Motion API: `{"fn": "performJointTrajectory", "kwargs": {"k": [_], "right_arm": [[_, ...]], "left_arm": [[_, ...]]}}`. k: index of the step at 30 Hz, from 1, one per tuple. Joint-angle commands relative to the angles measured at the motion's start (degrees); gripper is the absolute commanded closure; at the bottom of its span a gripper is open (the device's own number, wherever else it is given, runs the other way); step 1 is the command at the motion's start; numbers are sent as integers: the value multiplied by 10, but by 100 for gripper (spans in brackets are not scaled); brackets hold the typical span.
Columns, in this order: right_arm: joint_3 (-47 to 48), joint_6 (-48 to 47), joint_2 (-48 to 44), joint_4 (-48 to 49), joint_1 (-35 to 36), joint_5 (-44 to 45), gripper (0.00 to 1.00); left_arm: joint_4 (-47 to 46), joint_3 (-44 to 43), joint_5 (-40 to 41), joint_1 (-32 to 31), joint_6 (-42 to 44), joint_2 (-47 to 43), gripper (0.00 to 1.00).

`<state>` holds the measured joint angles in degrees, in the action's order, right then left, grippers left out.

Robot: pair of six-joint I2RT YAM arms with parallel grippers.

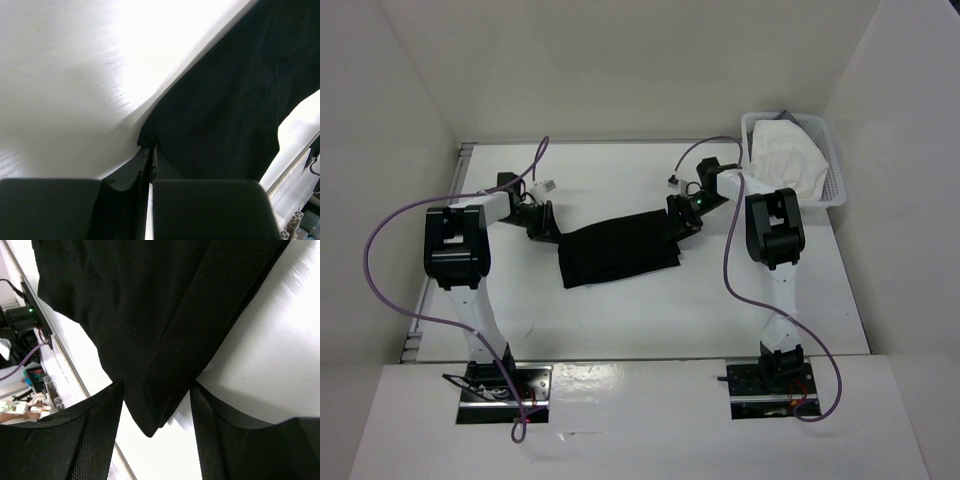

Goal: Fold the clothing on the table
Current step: Fold the skirt

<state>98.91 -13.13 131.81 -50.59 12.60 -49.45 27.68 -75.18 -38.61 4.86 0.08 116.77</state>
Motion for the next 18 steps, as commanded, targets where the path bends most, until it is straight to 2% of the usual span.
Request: {"fn": "performJointTrajectory", "kwargs": {"k": [1, 10, 18], "right_arm": [[-11, -15, 23, 18, 1, 25, 39], [-115, -20, -37, 30, -10, 45, 37], [-141, -25, -55, 30, -16, 57, 37]], "left_arm": [[17, 13, 14, 0, 24, -22, 97], [11, 24, 14, 17, 24, -27, 97], [11, 24, 2, 17, 24, -27, 97]]}}
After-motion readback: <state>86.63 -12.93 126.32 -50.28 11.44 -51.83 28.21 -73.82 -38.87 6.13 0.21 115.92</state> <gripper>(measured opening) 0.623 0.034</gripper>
